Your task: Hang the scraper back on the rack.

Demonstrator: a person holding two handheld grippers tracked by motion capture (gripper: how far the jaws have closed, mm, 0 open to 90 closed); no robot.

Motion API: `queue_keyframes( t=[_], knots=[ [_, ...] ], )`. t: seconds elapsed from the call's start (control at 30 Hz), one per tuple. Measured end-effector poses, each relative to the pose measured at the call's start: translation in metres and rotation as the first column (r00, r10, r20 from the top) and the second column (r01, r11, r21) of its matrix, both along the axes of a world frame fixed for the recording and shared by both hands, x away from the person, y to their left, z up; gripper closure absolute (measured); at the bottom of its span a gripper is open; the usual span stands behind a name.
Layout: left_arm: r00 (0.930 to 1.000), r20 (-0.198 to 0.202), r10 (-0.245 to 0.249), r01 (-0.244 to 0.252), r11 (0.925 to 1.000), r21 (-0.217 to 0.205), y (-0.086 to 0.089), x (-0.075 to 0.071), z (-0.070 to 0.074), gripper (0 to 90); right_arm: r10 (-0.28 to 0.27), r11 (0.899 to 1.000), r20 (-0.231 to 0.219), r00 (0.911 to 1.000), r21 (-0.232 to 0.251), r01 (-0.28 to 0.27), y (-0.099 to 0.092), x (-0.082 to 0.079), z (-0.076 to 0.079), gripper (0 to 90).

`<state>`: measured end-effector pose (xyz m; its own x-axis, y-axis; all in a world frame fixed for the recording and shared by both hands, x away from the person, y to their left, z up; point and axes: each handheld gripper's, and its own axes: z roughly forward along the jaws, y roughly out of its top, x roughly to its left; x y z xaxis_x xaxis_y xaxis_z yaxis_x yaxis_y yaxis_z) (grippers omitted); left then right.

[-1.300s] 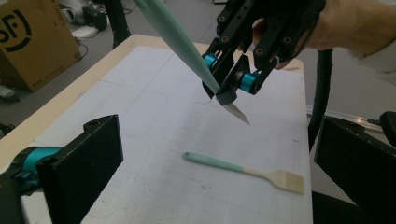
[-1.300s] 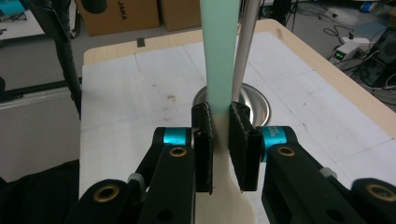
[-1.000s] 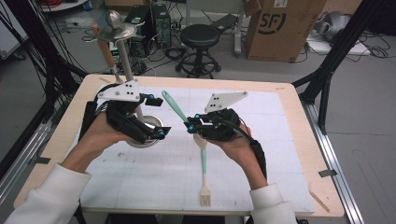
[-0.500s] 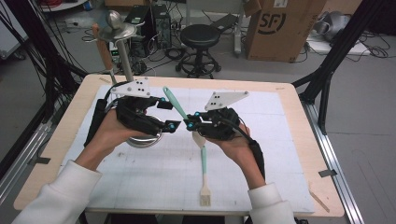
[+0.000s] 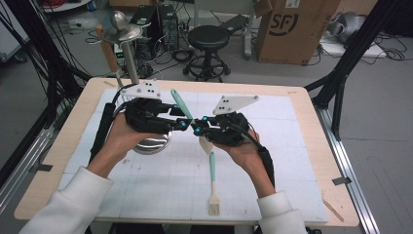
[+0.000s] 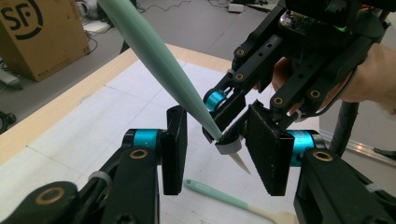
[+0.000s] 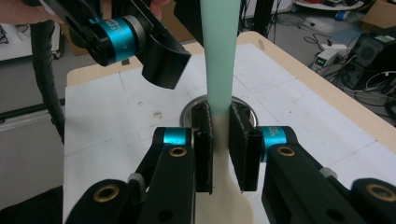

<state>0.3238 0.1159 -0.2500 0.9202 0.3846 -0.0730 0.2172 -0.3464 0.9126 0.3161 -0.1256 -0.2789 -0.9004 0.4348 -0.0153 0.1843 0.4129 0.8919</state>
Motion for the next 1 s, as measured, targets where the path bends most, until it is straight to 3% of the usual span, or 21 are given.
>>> queue_keyframes(
  t=[0.33,0.47,0.63,0.9,1.0],
  knots=[
    [0.9996,0.021,0.020,-0.021,0.9996,0.018,-0.002,0.001,0.000,71.3,0.010,1.000,-0.003,0.9999,0.000,-0.010,0.003,-0.001,-0.001,79.9],
    [0.9998,0.004,0.017,-0.017,0.9997,0.014,-0.002,0.001,0.000,75.0,0.009,1.000,-0.007,0.9999,-0.003,-0.009,0.004,-0.002,-0.001,79.9],
    [0.9998,-0.009,-0.016,0.017,0.9997,0.019,-0.003,0.000,-0.001,82.6,0.017,1.000,-0.008,0.9998,-0.014,-0.018,0.007,-0.002,-0.003,80.2],
    [0.9989,-0.007,-0.047,0.047,0.9984,0.033,0.001,-0.002,0.002,84.1,0.053,0.999,-0.008,0.9986,0.006,-0.053,0.010,-0.003,-0.005,79.5],
    [0.9978,0.011,-0.065,0.064,0.9963,0.057,0.004,-0.002,0.003,84.1,0.068,0.998,-0.010,0.9976,0.019,-0.068,0.009,-0.004,-0.004,70.6]
  ],
)
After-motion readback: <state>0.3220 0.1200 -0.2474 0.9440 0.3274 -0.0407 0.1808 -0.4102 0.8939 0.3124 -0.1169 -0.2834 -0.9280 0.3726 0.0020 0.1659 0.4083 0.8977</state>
